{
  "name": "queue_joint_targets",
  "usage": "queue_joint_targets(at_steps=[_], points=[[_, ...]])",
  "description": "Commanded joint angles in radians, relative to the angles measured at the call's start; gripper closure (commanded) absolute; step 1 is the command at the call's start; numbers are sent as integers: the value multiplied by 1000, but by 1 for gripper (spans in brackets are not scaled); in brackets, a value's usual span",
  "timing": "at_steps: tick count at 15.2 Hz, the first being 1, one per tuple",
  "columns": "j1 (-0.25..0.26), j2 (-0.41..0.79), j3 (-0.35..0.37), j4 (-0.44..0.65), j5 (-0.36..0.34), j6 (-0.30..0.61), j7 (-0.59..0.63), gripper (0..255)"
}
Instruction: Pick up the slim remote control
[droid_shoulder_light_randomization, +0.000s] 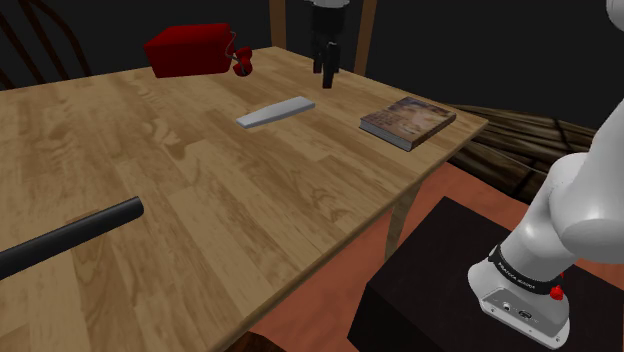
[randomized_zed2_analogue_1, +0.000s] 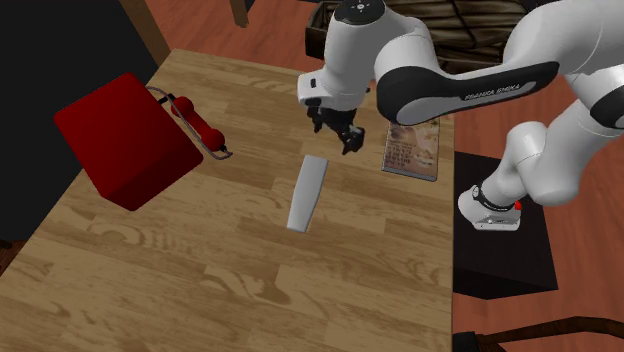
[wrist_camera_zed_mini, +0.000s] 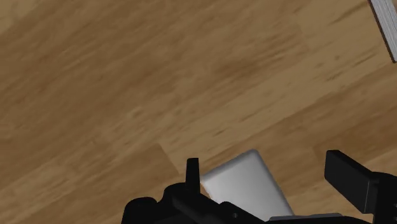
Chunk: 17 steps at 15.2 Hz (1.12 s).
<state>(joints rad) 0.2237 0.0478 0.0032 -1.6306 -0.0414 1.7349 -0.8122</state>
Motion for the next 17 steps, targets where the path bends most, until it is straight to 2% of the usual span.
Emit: queue_joint_targets(at_steps=[1,9,17], points=[[15,67,17,75,5,-17,-71,0],[83,303,101,364,-5,-116,-318,0],[80,286,101,237,-4,-5,-318,0]])
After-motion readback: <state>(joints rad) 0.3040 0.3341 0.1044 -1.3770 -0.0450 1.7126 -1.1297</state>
